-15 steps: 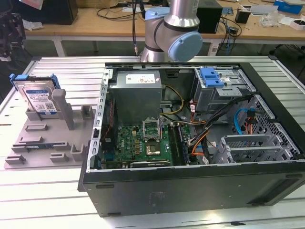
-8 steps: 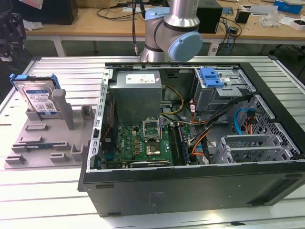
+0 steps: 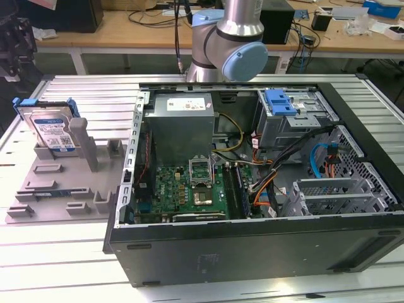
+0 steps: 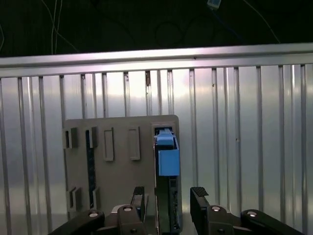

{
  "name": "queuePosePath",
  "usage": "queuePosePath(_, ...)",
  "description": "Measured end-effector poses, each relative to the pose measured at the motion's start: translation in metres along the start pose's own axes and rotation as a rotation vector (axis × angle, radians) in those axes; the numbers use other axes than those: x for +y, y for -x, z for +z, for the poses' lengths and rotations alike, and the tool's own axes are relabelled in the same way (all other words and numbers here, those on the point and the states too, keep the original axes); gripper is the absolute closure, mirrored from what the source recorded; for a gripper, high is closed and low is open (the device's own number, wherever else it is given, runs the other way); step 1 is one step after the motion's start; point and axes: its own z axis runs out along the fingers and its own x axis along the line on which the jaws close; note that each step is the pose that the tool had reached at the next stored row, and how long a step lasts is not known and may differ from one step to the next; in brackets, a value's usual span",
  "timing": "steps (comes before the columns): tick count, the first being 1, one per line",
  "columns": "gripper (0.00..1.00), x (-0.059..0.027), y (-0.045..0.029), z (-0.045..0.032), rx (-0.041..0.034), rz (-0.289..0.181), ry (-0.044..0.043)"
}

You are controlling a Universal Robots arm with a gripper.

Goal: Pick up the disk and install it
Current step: 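Pick up the disk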

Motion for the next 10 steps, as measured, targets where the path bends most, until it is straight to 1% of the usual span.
queuePosePath(7,0.50,0.0001,-0.0002,0.0002,-0.0008,-0.002,0.0005)
queuePosePath(8,0.50,0.0001,-0.0002,0.0007,-0.0007,-0.002,0.0046)
queuePosePath(10,0.50,0.0000,-0.0002,0.0015,-0.0002,-0.003,0.0201)
